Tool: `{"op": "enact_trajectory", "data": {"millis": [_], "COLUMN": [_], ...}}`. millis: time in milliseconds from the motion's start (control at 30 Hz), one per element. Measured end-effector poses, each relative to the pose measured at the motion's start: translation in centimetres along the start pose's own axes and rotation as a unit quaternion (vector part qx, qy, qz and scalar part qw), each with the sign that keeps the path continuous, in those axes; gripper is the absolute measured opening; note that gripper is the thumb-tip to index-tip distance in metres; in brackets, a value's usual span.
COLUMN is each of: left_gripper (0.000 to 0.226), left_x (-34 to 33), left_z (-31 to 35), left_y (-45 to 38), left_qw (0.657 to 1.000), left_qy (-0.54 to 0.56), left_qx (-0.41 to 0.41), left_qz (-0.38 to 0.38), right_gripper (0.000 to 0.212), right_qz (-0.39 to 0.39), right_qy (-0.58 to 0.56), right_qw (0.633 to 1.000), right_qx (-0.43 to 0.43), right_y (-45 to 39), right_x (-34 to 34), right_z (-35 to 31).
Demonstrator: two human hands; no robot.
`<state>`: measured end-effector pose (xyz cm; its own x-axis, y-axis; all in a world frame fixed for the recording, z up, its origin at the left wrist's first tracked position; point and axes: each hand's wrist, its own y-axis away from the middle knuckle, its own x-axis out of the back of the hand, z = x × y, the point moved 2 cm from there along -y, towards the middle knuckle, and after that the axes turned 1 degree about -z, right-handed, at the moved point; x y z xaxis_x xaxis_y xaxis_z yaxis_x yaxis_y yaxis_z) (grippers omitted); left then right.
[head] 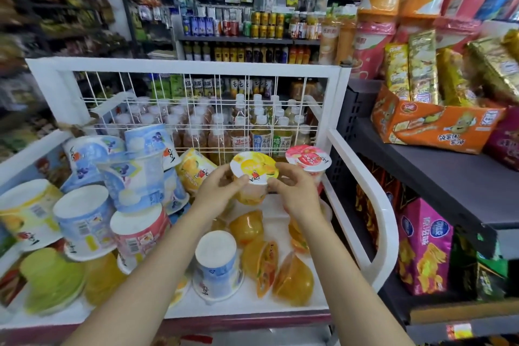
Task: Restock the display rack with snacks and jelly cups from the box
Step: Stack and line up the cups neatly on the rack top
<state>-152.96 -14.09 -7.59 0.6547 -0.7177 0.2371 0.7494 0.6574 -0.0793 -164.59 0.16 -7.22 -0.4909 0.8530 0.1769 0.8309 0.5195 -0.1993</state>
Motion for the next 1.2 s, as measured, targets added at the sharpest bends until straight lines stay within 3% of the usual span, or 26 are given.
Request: {"op": "enact_trajectory", "data": {"millis": [333, 500, 667, 867, 1000, 1200], "left_gripper": [0.046, 0.049, 0.044, 0.053, 0.058, 0.054], "left_x": [-1.1, -0.8, -0.9, -1.2, -1.6, -1.8], "left_z": [-2.5, -3.1, -3.1, -2.9, -3.2, -3.4], "left_y": [-1.6, -1.8, -1.9, -2.1, -2.2, -1.8], "left_qw": [0.997, 0.990, 0.986, 0.972, 0.969, 0.970], "left_qy": [-0.058, -0.121, -0.150, -0.210, -0.224, -0.227], "left_qx": [0.038, 0.027, 0.015, 0.010, 0.000, -0.004], "left_qz": [-0.028, -0.063, -0.075, -0.107, -0.105, -0.090], "right_gripper": [0.057, 0.047, 0.030, 0.048, 0.051, 0.067], "right_qz": [-0.100, -0.105, -0.109, -0.196, -0.174, -0.190], "right_qy": [0.181, 0.224, 0.243, 0.376, 0.404, 0.419], "right_qw": [0.977, 0.968, 0.962, 0.902, 0.891, 0.884], "right_qx": [-0.047, -0.052, 0.049, 0.079, 0.111, 0.082], "right_y": [-2.3, -2.7, -2.2, -1.6, -1.5, -1.6], "right_x": [-1.4, -0.5, 0.4, 0.7, 0.6, 0.8], "right_z": [1.7, 1.4, 0.8, 1.8, 2.4, 2.7]}}
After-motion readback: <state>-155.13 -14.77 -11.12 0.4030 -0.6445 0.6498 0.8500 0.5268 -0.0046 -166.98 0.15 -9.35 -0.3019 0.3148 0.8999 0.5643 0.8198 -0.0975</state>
